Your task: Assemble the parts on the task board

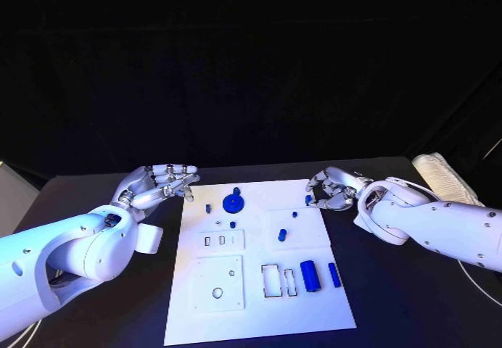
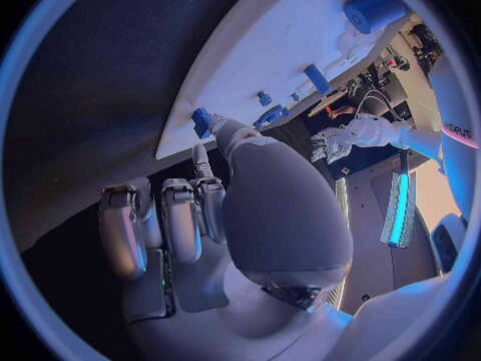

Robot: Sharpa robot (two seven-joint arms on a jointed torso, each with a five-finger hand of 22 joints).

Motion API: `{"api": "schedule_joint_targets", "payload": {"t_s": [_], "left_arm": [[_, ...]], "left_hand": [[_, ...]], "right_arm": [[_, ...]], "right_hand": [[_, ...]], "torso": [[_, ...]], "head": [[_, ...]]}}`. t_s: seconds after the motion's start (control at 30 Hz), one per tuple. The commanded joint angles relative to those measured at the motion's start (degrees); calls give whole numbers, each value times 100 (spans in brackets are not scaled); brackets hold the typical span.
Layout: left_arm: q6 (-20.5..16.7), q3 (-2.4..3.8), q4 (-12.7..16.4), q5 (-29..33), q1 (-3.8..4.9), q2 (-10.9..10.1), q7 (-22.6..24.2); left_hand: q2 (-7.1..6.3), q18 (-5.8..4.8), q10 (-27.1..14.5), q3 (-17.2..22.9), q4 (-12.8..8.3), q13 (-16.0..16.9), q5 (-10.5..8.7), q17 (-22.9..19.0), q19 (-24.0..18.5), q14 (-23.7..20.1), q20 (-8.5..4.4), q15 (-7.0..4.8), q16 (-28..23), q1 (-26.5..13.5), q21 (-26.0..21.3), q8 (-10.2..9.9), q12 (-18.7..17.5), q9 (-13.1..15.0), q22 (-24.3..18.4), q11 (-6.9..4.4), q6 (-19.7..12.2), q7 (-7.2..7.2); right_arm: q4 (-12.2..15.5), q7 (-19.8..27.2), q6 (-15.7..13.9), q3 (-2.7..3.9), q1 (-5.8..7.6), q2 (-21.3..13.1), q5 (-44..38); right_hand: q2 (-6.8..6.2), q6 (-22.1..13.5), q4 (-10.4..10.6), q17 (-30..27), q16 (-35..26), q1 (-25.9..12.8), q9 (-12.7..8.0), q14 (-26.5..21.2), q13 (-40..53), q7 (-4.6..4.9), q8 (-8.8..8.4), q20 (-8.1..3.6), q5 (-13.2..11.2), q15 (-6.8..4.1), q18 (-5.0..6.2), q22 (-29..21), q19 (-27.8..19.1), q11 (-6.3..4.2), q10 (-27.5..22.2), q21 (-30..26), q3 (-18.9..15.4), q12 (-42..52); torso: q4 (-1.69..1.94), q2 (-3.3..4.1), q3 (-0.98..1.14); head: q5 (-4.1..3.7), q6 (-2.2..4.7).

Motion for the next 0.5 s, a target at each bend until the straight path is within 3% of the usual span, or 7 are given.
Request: {"api": "schedule_joint_targets", "payload": {"t_s": [0.03,0.5], "left_arm": [[101,4,8,-26,4,5,25],[106,4,9,-26,4,-3,15]], "left_hand": [[-14,76,21,38,6,1,-18,-5,-33,-28,2,-7,37,-7,37,-7,12,5,8,6,4,24],[-14,76,21,38,6,1,-18,-5,-33,-28,2,-7,37,-7,37,-7,12,5,8,6,4,24]], "right_arm": [[-18,-53,37,0,-6,20,-96],[-77,-108,112,0,-35,102,-129]], "right_hand": [[54,43,3,1508,24,0,-5,618,1052,7,27,4,0,-15,-83,1507,600,-2,176,12,30,41],[61,87,-5,1508,24,-10,-4,618,1071,-10,41,-14,-1,-36,-83,1507,600,-17,196,12,73,60]], "torso": [[-1,1,0],[-2,2,1]], "head": [[-3,-5],[12,-21]]}}
